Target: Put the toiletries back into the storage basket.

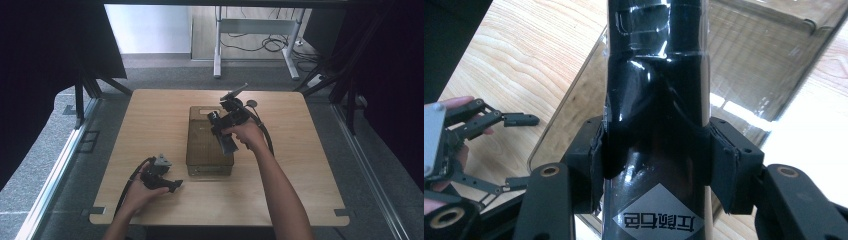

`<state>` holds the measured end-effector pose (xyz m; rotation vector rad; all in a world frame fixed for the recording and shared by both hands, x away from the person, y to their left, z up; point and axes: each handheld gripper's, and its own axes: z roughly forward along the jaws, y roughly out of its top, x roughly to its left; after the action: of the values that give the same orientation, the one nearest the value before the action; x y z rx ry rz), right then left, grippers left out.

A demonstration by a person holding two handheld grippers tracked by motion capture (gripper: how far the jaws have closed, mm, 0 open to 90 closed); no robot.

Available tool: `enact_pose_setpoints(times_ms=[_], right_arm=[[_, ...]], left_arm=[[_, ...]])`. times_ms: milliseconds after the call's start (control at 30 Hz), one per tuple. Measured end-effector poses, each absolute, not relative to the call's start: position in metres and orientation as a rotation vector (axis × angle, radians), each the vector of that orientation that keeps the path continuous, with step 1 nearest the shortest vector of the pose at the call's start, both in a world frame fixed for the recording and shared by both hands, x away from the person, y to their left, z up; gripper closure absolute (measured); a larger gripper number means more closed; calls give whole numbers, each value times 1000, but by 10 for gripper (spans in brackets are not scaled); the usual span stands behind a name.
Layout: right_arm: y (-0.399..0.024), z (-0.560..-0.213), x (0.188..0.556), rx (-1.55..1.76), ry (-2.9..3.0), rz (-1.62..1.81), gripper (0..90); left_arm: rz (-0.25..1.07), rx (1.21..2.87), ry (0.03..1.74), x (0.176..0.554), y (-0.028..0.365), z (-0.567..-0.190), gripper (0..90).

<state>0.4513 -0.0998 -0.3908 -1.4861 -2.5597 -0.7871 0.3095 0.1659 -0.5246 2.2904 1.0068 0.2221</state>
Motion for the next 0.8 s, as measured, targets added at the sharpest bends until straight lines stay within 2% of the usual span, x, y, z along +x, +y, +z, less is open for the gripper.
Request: enact_pose_setpoints(times_ms=[800], right_arm=[[-70,-411,462,-1529,-2523,-744,464]], left_arm=[[216,2285,1001,309,165,-524,238]])
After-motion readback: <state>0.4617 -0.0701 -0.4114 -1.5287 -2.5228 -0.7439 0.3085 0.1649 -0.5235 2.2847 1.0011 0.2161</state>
